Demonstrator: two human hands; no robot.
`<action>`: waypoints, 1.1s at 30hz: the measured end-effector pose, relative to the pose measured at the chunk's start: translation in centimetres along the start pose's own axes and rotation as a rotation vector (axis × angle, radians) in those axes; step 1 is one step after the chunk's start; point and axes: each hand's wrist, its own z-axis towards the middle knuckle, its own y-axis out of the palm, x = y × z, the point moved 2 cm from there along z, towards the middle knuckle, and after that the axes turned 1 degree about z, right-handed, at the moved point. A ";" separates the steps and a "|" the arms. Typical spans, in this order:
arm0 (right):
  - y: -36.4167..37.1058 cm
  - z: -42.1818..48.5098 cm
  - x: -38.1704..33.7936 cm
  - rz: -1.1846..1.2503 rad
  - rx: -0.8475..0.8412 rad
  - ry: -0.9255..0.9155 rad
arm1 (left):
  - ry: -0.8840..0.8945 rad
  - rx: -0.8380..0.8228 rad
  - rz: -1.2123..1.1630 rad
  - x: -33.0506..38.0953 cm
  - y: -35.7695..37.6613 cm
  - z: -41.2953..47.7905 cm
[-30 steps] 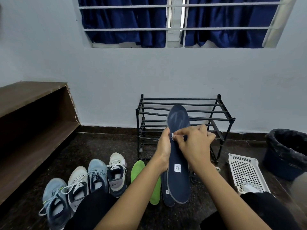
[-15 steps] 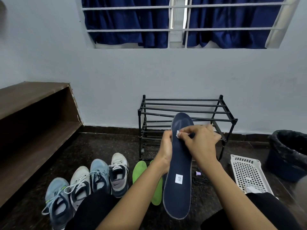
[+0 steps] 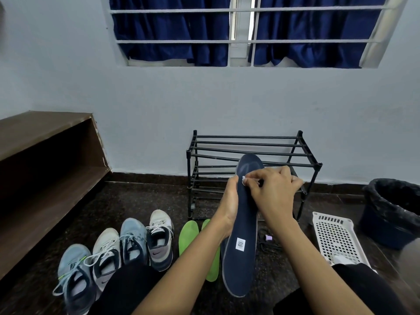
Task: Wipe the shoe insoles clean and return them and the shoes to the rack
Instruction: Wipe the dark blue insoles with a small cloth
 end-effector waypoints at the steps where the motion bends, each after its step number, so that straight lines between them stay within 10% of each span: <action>1: 0.0 -0.1 0.0 0.025 -0.015 0.013 | -0.003 -0.001 0.019 0.0 -0.2 0.1; 33: 0.1 1.0 1.2 0.038 -0.005 0.109 | -0.065 -0.028 0.018 -1.2 -0.4 0.5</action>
